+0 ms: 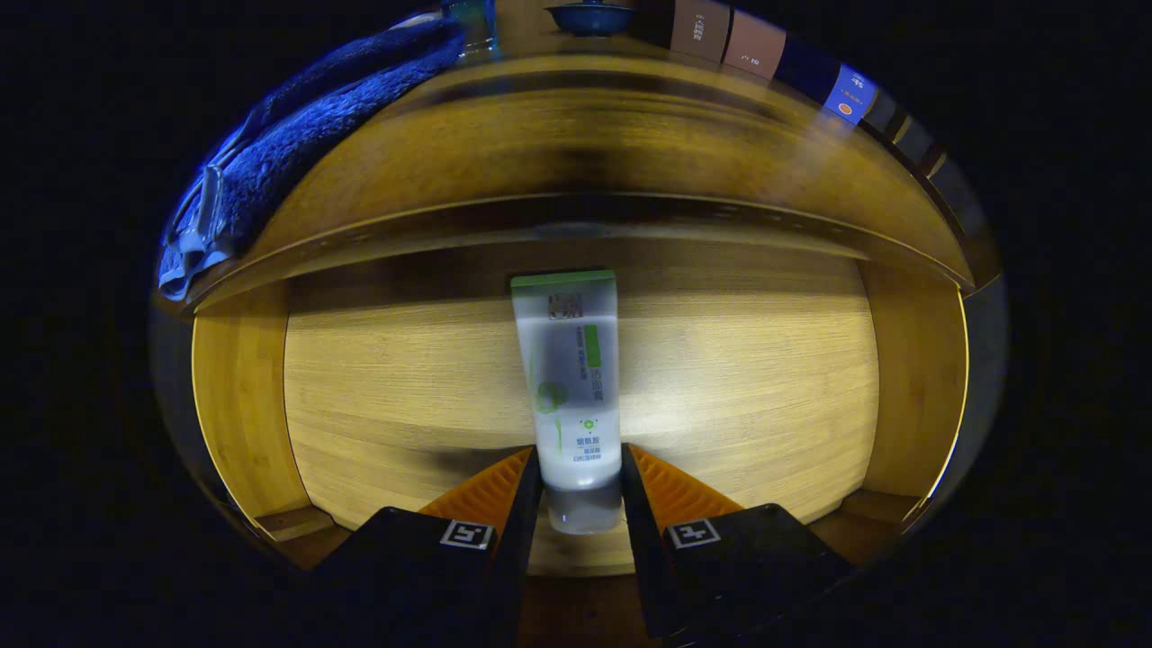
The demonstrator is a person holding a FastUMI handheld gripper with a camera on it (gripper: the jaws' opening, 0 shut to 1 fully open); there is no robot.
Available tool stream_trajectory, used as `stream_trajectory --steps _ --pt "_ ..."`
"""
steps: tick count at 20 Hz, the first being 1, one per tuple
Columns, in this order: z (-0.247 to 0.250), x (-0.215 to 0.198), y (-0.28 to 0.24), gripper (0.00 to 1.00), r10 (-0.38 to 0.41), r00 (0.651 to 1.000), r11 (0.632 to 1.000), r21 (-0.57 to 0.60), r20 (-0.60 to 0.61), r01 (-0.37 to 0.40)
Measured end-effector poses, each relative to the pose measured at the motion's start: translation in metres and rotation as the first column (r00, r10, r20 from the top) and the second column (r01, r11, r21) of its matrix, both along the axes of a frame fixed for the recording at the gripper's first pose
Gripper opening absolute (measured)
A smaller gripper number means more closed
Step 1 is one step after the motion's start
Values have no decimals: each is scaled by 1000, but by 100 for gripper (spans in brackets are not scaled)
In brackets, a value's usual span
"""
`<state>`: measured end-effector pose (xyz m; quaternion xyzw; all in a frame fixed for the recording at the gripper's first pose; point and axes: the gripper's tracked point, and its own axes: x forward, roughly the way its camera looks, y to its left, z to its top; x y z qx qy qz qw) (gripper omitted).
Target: Pull open the drawer, take out the items inside it, and place them on the countertop above the cabinet.
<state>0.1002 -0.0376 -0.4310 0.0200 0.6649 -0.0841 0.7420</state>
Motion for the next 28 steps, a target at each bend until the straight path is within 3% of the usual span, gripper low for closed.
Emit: stream_trajectory --steps 3,4,9,15,18,21,28 --pt "-4 0 3 49 40 999 999 3 25 -40" --pt "1 0 5 41 60 998 998 4 30 -60" --pt "18 -21 13 41 57 996 997 54 66 -61" --pt "97 -32 7 41 80 968 993 62 236 -97" --pt "141 5 1 41 26 936 994 88 350 -61" --pt "150 54 -15 41 24 920 998 49 391 -47" --pt "108 150 -22 41 -10 939 998 58 343 -10"
